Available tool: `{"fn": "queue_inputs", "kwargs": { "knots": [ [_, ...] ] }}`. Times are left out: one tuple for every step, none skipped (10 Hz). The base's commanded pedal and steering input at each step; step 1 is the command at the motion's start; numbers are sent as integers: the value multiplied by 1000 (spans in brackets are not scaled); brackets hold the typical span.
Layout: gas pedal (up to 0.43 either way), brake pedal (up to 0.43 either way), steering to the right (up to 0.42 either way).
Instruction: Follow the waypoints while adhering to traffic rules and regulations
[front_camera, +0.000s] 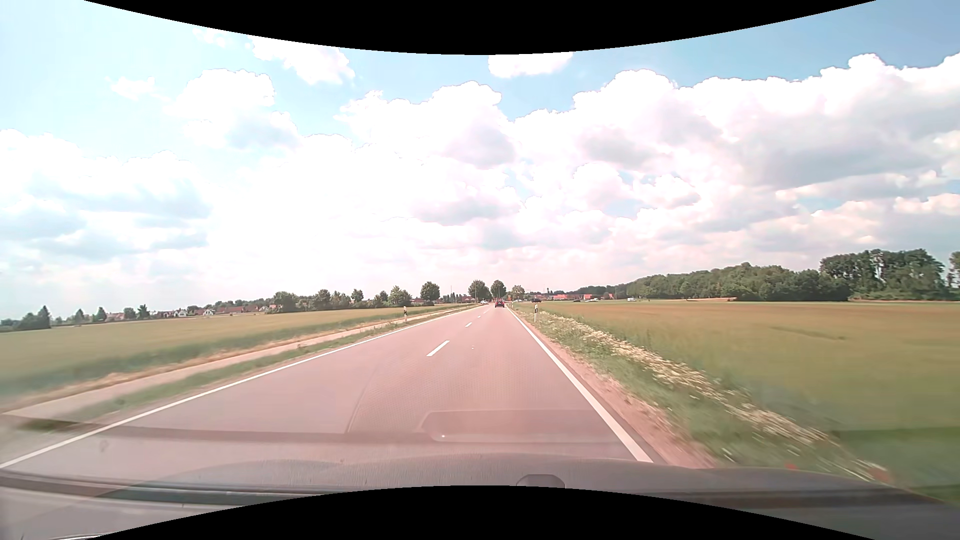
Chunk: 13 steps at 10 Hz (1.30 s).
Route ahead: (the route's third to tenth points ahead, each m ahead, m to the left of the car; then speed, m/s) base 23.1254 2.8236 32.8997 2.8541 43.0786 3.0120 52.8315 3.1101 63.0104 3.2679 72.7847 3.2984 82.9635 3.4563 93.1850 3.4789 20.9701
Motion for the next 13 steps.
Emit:
{"fn": "queue_inputs", "kwargs": {
  "knots": [
    [0,0,-2],
    [0,0,-2],
    [0,0,-2],
    [0,0,-1],
    [0,0,-1],
    [0,0,-2],
    [20,0,-1],
    [39,0,-2],
    [39,0,-2],
    [39,0,-2],
    [39,0,-2],
    [39,0,-2],
    [39,0,-2]
  ]
}}
